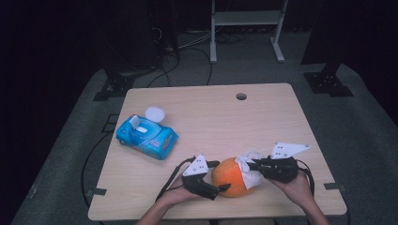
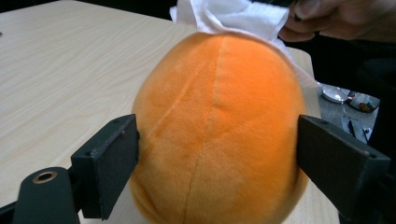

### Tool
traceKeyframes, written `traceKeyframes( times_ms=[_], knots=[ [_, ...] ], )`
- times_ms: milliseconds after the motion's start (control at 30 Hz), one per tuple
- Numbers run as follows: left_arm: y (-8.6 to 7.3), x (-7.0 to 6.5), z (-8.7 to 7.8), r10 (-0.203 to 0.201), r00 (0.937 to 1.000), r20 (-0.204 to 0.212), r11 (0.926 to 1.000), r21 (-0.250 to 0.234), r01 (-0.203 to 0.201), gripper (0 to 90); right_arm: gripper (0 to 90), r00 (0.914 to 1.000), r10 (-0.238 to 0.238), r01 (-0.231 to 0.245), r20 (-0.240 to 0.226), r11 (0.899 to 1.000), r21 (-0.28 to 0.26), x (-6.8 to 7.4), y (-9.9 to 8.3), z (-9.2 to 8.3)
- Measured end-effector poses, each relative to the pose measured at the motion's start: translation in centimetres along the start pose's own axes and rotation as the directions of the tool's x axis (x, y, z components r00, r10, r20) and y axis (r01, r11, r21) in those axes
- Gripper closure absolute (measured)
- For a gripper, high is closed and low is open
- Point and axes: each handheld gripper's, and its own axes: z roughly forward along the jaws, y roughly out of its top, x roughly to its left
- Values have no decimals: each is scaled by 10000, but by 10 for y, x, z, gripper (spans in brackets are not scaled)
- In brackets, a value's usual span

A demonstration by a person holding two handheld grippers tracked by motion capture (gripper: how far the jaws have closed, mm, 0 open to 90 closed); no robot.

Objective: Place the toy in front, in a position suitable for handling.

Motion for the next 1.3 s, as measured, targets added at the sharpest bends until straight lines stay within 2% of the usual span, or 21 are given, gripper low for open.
traceKeyframes(
  times_ms=[67,133,200,233,267,367,400,467,500,567,600,667,733,767,867,933,1033,1100,1200,1267,1300],
  knots=[
    [1,-2,0,168,9994,-288,9998,111,-165,244,827,10000,24,-24,86,10000,42,0,1,0],
    [7,-6,-1,585,9961,-657,9982,149,-576,351,827,9998,109,-108,155,9999,-30,-1,1,0],
    [12,-10,-3,835,9923,-911,9965,-16,-840,425,828,9994,152,-147,321,9997,-178,-1,2,-2],
    [15,-12,-3,1068,9884,-1080,9941,-90,-1084,443,828,9988,76,-65,474,9997,-244,-1,4,-5],
    [18,-14,-4,1425,9815,-1279,9891,-181,-1460,457,828,9983,83,-61,580,9993,-366,0,6,-8],
    [22,-16,-5,2272,9598,-1647,9721,-205,-2336,468,828,9990,-49,90,451,9957,-917,7,15,-10],
    [21,-15,-6,2291,9611,-1541,9717,-220,-2352,467,828,9984,-201,249,530,9955,-915,10,17,-8],
    [17,-11,-8,2275,9643,-1358,9728,-129,-2313,461,828,9962,-437,475,747,9976,-495,14,20,-1],
    [14,-9,-10,2130,9689,-1262,9762,-132,-2164,455,828,9960,-436,465,774,9983,-358,13,19,2],
    [10,-4,-14,2025,9724,-1161,9787,-102,-2051,447,828,9977,-109,128,675,9995,-286,6,12,5],
    [7,-2,-15,1930,9747,-1130,9806,-112,-1955,442,828,9965,-5,20,835,9998,-183,1,8,5],
    [4,1,-17,1730,9794,-1038,9843,-180,-1757,436,828,9932,565,-555,1016,9984,-131,-11,0,2],
    [3,2,-16,1716,9806,-951,9845,-200,-1742,425,828,9886,831,-809,1258,9965,-230,-14,-3,-3],
    [3,2,-15,1719,9809,-912,9845,-186,-1742,415,827,9899,809,-758,1168,9960,-480,-12,-1,-5],
    [4,0,-13,1867,9787,-853,9821,-110,-1883,406,827,9926,410,-338,1139,9974,-641,-5,7,-2],
    [3,0,-14,1943,9774,-831,9808,-27,-1952,405,827,9933,255,-213,1130,9990,-387,-4,7,4],
    [0,2,-15,1760,9809,-826,9842,-50,-1770,404,828,9929,552,-529,1058,9983,-247,-9,1,8],
    [0,3,-15,1764,9808,-827,9841,-48,-1774,404,828,9883,473,-479,1448,9989,3,-13,-2,6],
    [-1,4,-16,1750,9814,-794,9845,-11,-1756,401,827,9823,816,-866,1687,9960,224,-20,-8,2],
    [-1,4,-16,1789,9810,-748,9838,15,-1793,395,826,9818,964,-966,1638,9953,-70,-19,-7,-1],
    [0,3,-15,1774,9814,-729,9840,-29,-1781,393,825,9835,882,-847,1583,9960,-286,-17,-4,-3]
  ],
)
